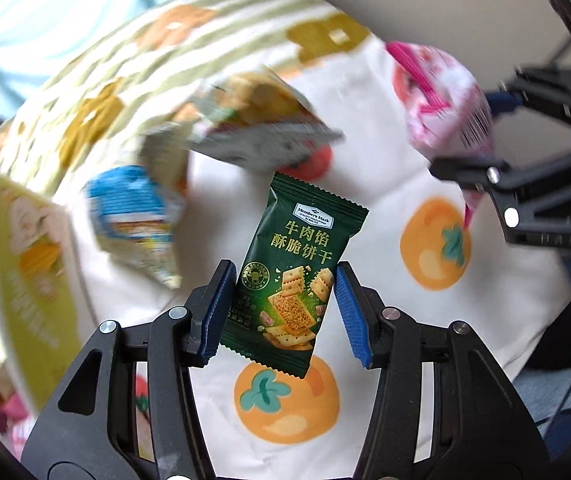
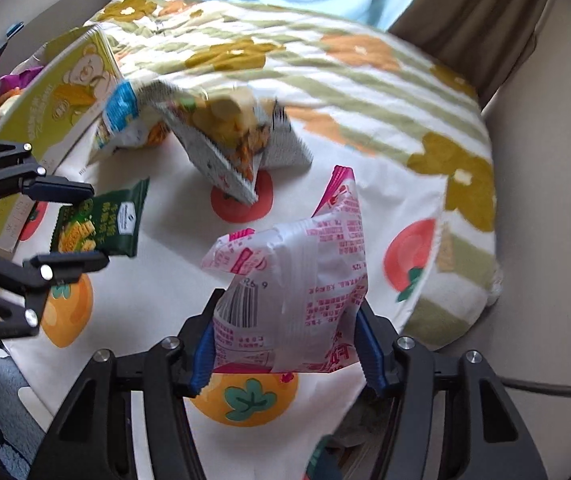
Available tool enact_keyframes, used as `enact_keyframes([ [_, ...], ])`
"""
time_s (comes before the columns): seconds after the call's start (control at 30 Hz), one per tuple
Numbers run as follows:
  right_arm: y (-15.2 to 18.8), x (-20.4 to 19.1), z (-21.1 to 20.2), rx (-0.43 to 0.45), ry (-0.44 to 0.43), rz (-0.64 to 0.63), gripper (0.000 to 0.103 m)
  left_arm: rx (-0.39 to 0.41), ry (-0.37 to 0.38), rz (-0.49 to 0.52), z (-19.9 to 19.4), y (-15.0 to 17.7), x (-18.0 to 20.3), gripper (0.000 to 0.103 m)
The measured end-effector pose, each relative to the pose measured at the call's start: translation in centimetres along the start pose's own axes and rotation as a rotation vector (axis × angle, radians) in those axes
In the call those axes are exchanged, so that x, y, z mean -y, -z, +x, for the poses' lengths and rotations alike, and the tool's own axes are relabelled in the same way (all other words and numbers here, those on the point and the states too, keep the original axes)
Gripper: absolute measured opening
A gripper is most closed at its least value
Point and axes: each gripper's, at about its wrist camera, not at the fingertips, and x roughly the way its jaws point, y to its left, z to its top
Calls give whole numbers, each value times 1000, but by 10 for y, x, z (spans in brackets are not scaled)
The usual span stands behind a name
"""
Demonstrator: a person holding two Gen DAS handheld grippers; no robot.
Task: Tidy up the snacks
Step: 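Carry both packets over the box and open both grippers to drop them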
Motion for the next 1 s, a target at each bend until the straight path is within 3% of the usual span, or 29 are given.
enact_keyframes([
  [0.3,-48,-38,-62,173,-71,-97,55,136,-58,-248,-101,10,-64,47],
  [0.63,-133,-125,-96,297,-170,-213,55,260,-105,-408,-186,35,-186,47],
  [1.0,-223,-246,-70,265,-230,-187,55,217,-141,-449,-182,65,-326,47],
])
